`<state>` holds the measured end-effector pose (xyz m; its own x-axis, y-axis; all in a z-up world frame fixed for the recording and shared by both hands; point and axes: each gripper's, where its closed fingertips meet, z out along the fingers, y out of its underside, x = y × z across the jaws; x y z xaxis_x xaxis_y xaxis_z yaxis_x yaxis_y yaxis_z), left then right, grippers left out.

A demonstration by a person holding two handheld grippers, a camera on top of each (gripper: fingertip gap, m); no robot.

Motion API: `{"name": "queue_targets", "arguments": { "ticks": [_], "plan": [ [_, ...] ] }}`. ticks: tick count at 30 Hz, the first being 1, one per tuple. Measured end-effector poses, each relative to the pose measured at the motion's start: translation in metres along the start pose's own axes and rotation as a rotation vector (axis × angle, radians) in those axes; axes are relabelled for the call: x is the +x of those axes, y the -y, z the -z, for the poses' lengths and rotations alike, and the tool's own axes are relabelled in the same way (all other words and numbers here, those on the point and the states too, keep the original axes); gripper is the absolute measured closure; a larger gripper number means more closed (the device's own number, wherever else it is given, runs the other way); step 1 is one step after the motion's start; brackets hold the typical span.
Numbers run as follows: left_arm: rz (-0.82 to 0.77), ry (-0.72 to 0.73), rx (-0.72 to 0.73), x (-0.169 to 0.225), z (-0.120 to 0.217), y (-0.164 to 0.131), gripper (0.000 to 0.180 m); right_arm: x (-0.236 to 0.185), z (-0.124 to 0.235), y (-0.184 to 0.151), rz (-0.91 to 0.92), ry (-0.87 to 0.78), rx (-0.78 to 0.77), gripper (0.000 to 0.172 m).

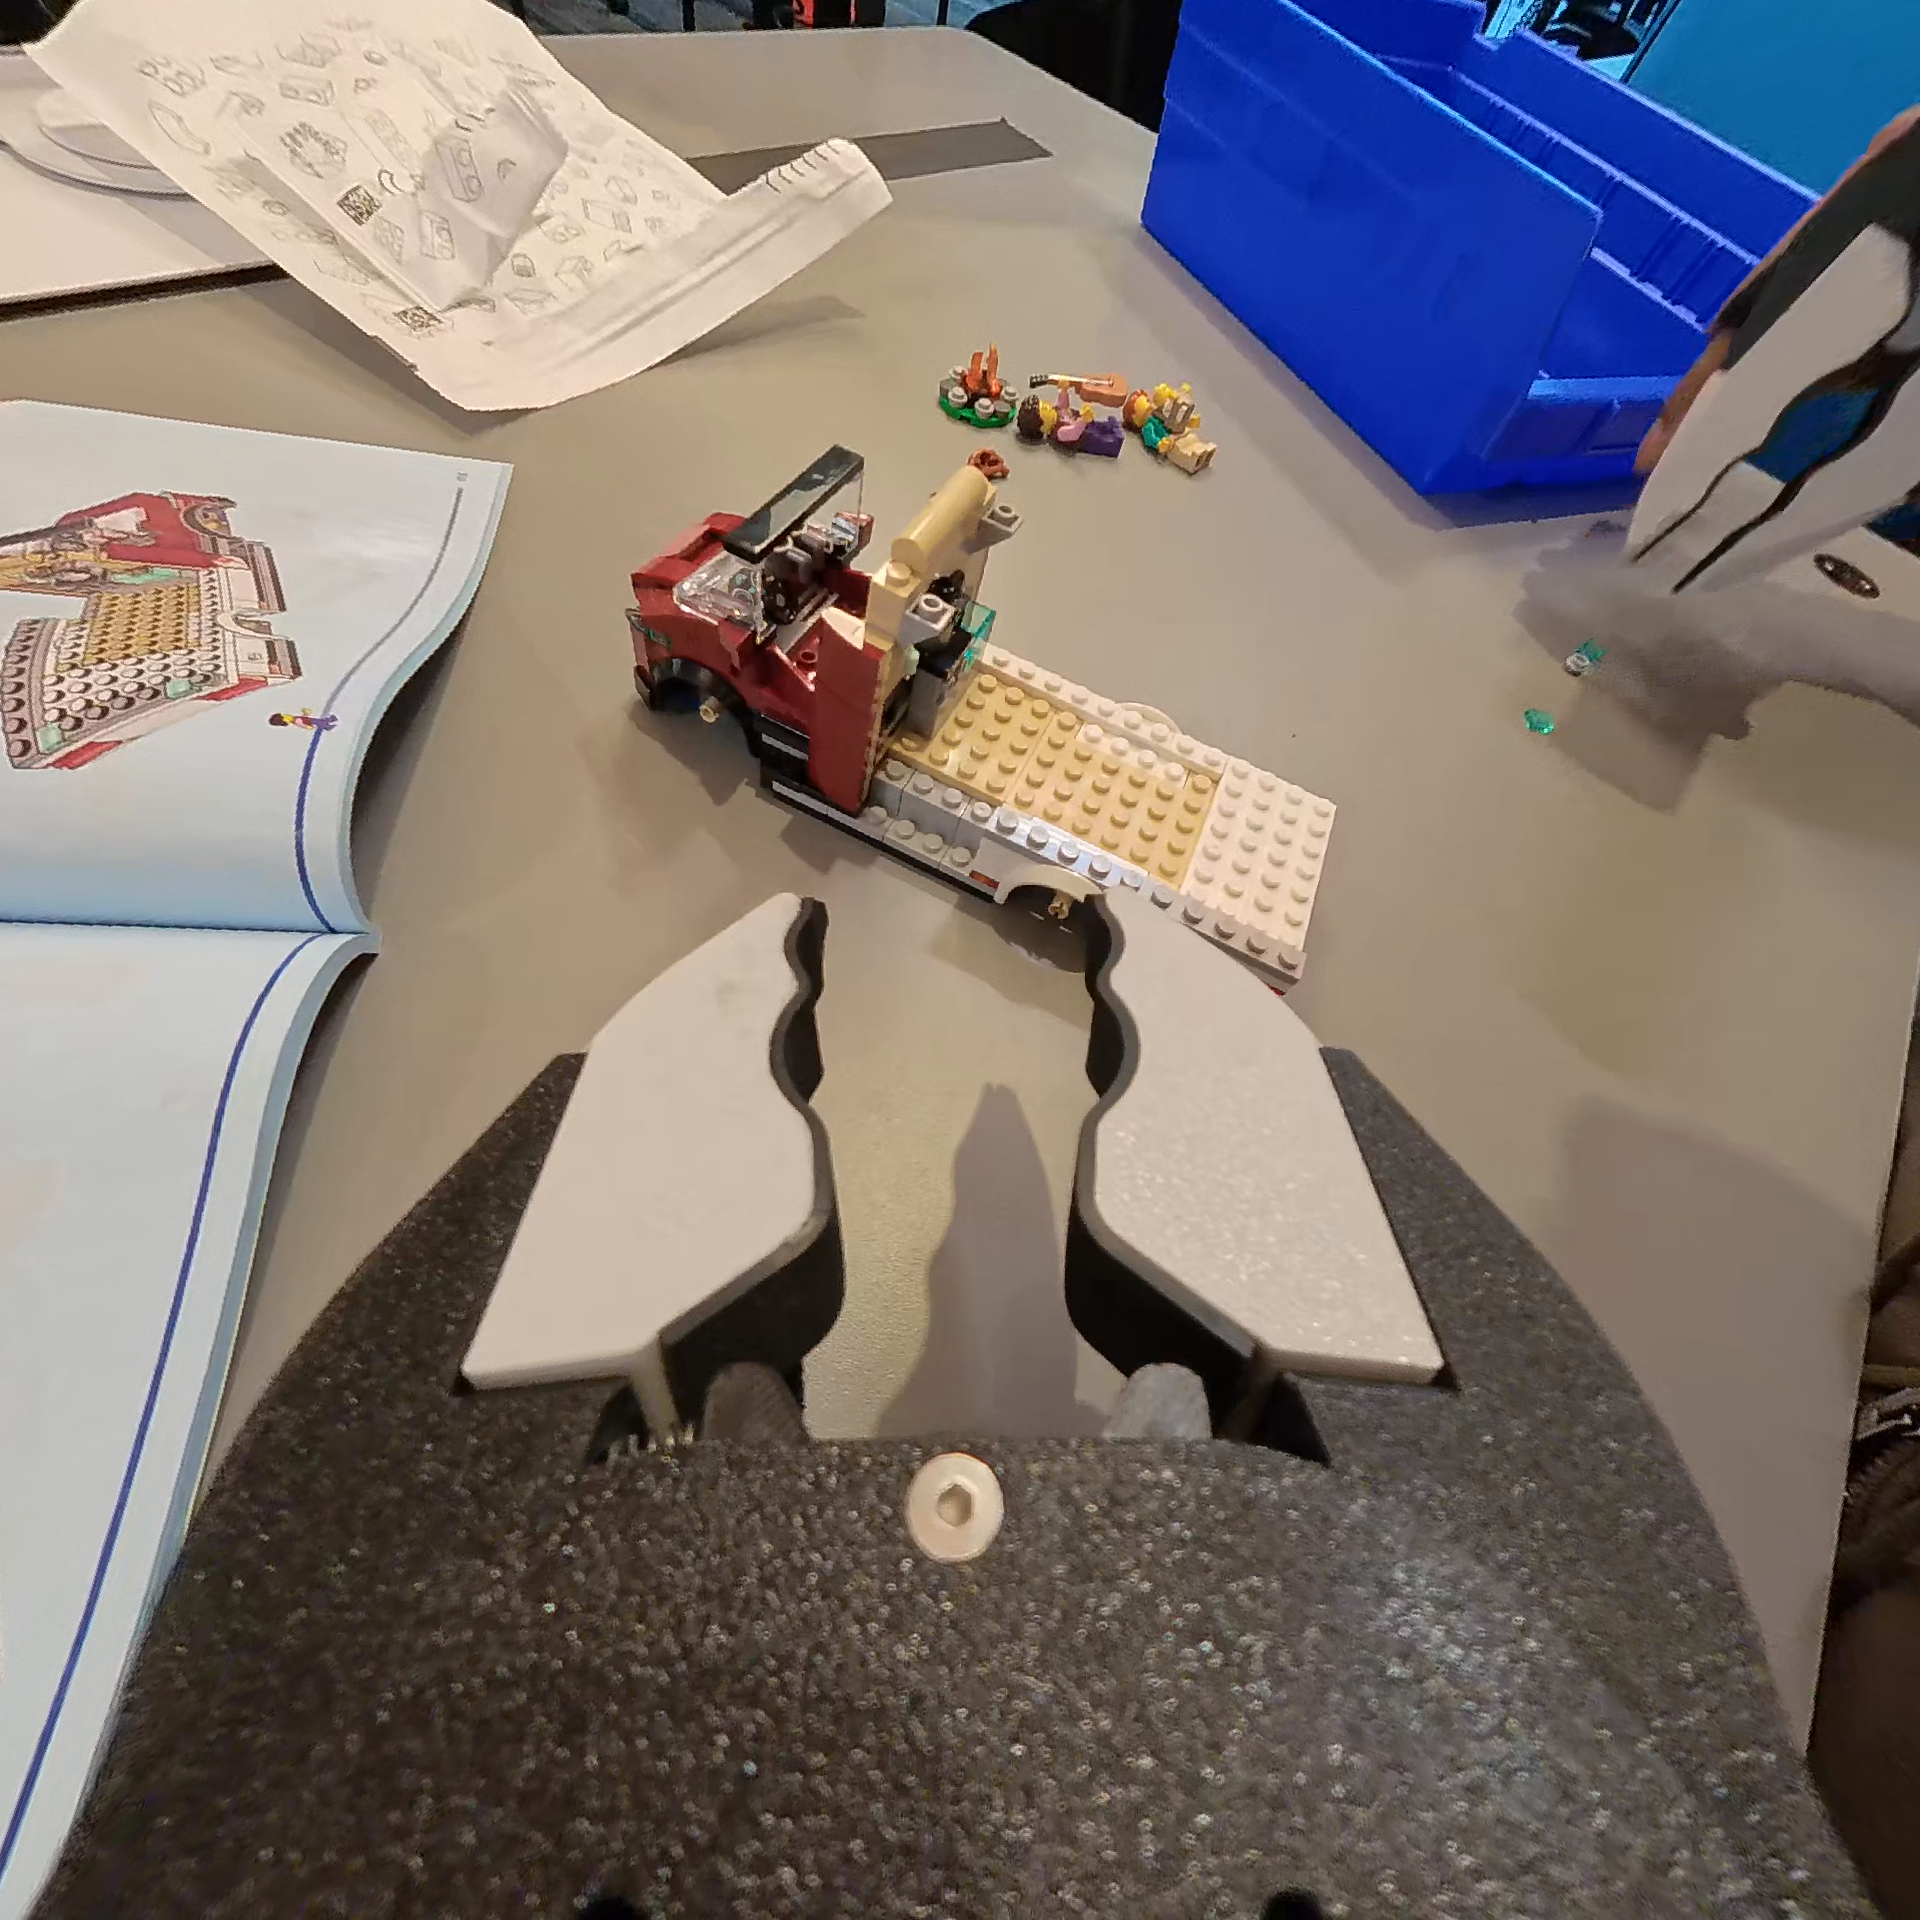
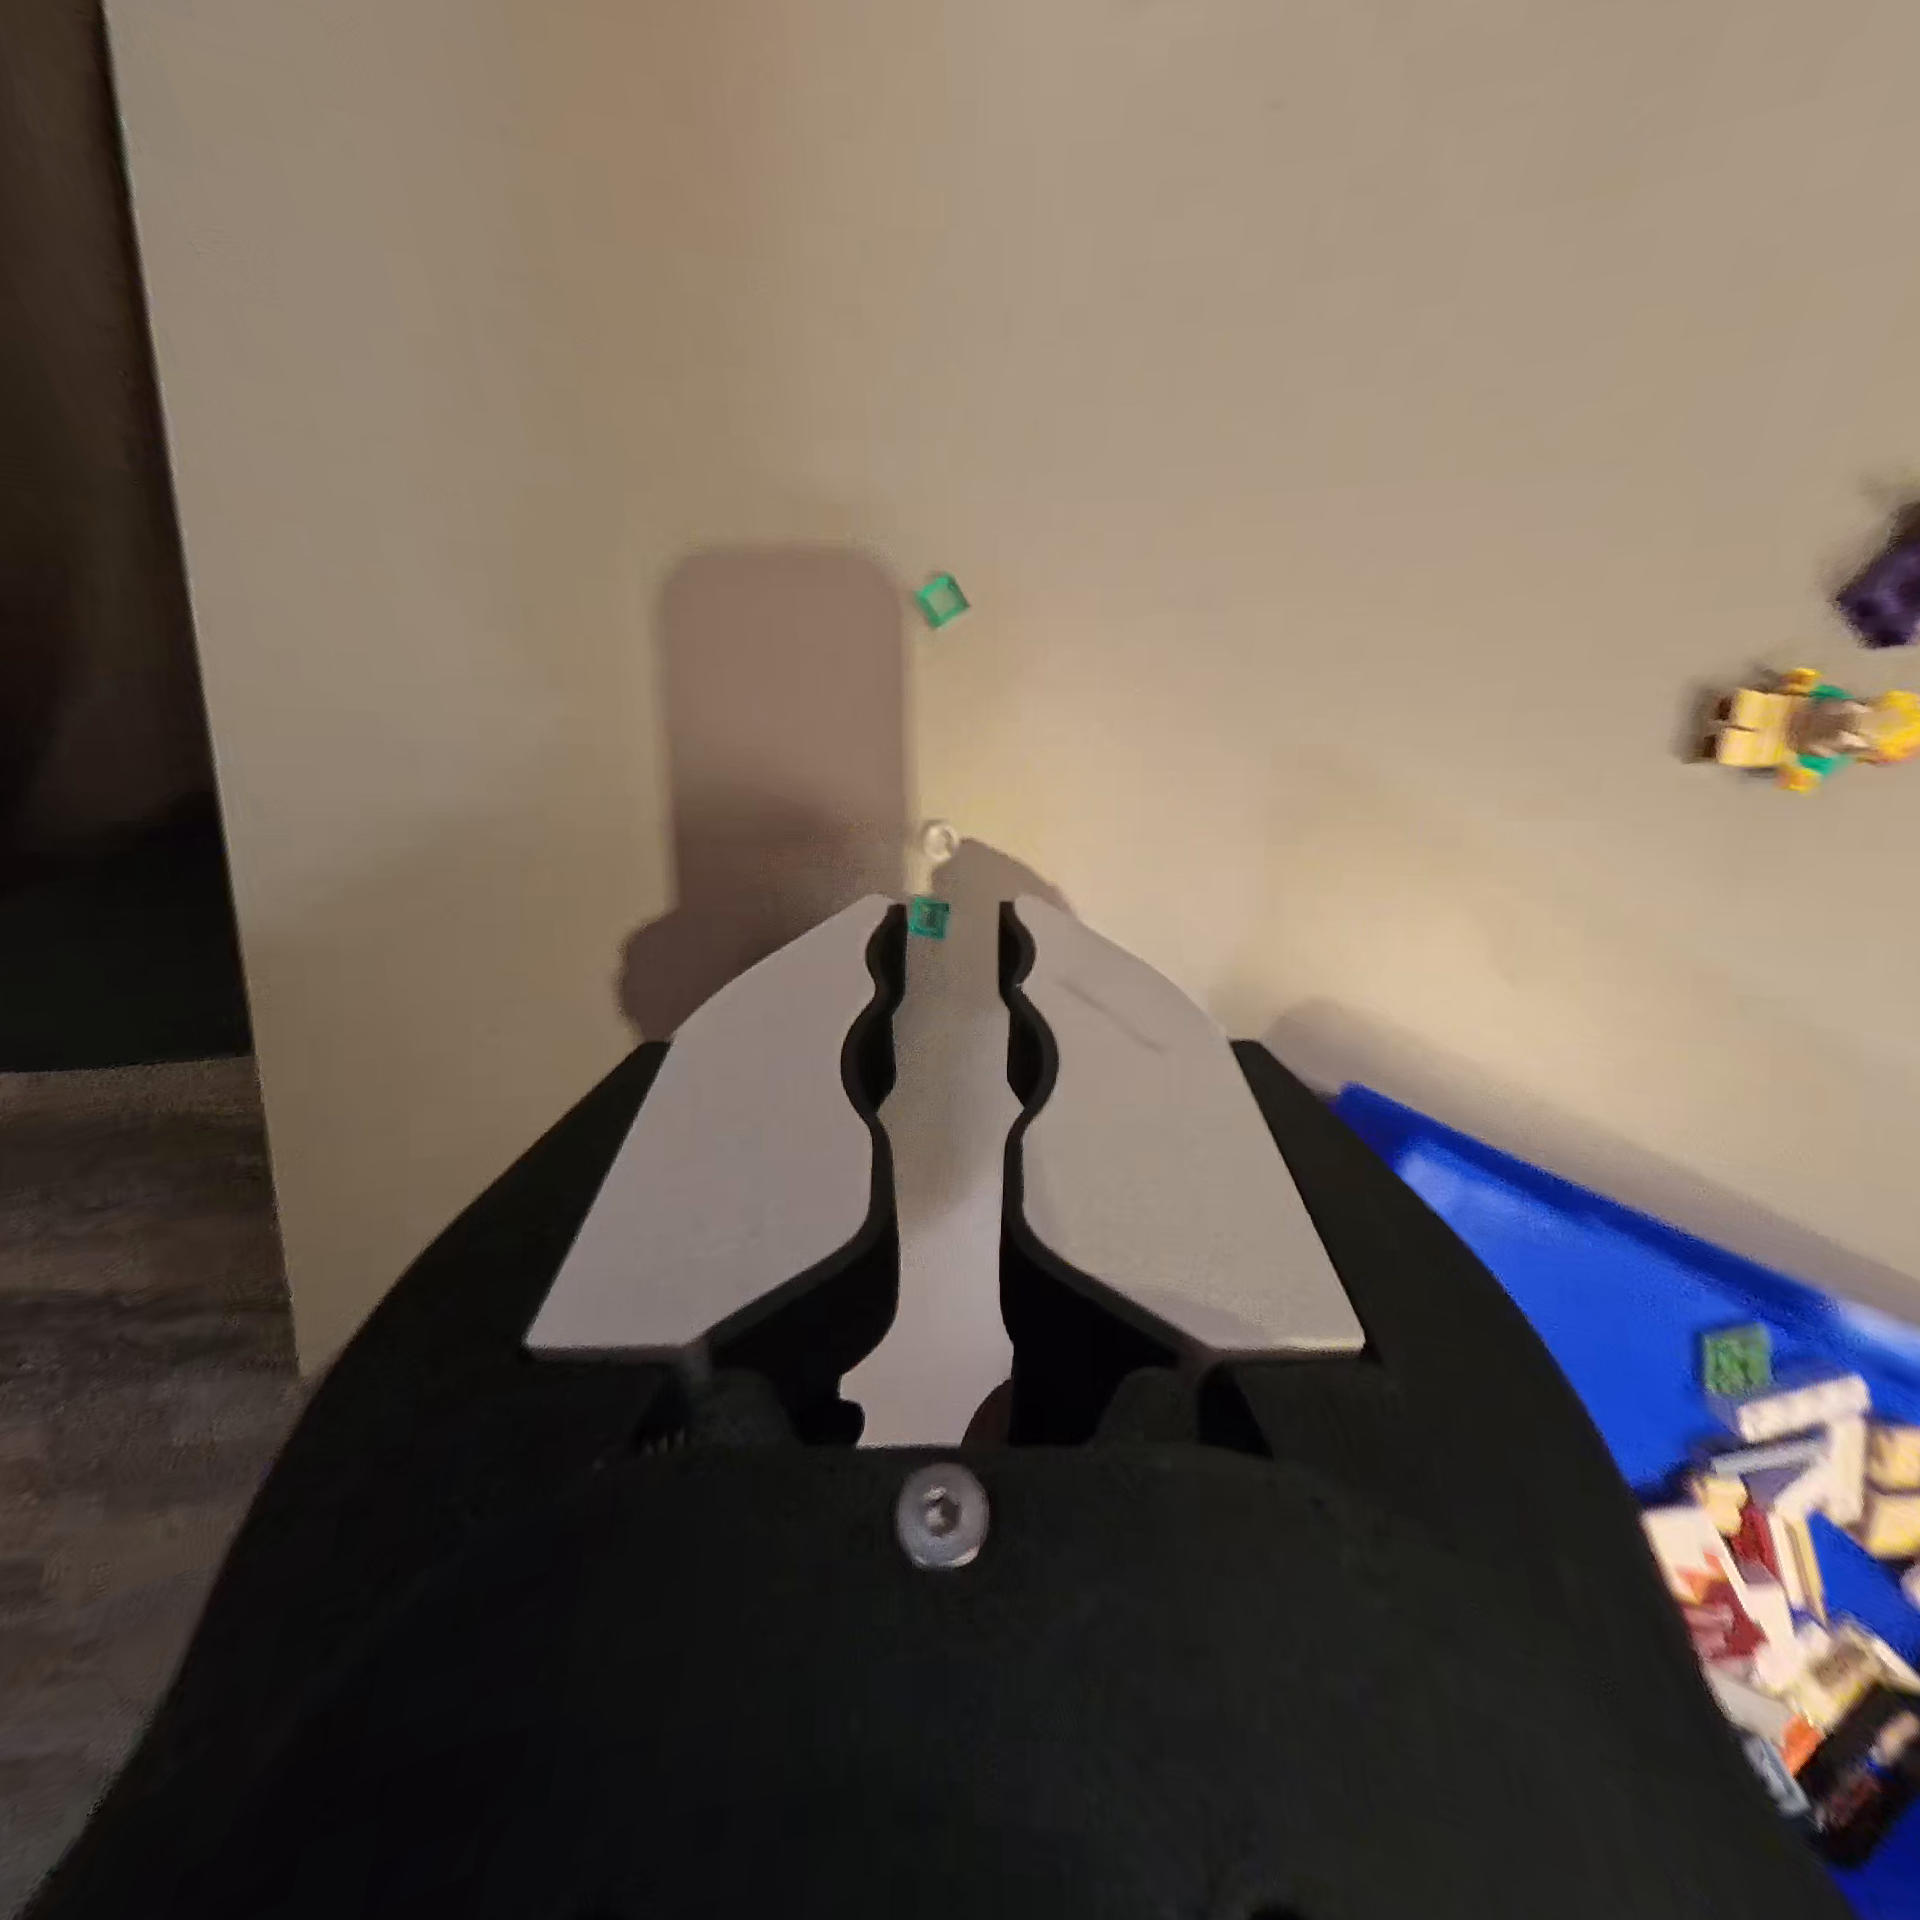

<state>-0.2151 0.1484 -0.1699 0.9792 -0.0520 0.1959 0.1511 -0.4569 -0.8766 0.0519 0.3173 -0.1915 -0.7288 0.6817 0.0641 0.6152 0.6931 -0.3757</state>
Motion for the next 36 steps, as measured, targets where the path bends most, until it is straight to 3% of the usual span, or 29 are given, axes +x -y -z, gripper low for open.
{"name": "queue_targets", "arguments": {
  "ticks": [3, 6, 11, 18, 23, 29, 36],
  "plan": [
    [0.002, 0.0, 0.0, 0.0, 0.0, 0.0, 0.131, 0.022, 0.032, -0.008, -0.061, -0.09, 0.038, 0.155],
    [-0.002, 0.003, -0.002, 0.0, 0.0, 0.0, 0.132, 0.052, 0.054, -0.045, -0.184, -0.219, -0.056, 0.149],
    [-0.004, 0.005, -0.004, 0.0, 0.0, 0.0, 0.132, 0.051, 0.043, -0.094, -0.307, -0.186, -0.235, 0.138],
    [-0.002, 0.008, -0.006, -0.001, -0.001, 0.0, 0.132, 0.038, 0.033, -0.076, -0.279, -0.138, -0.274, 0.133],
    [-0.001, 0.007, -0.002, -0.001, 0.0, 0.0, 0.132, 0.025, 0.04, -0.047, -0.229, -0.042, -0.185, 0.137],
    [-0.003, 0.002, -0.007, 0.0, -0.001, 0.0, 0.132, 0.078, 0.064, -0.061, -0.282, -0.185, -0.133, 0.139],
    [-0.009, 0.012, -0.001, -0.001, 0.0, 0.0, 0.132, 0.152, 0.038, -0.097, -0.452, -0.353, -0.222, 0.146]
  ]
}}
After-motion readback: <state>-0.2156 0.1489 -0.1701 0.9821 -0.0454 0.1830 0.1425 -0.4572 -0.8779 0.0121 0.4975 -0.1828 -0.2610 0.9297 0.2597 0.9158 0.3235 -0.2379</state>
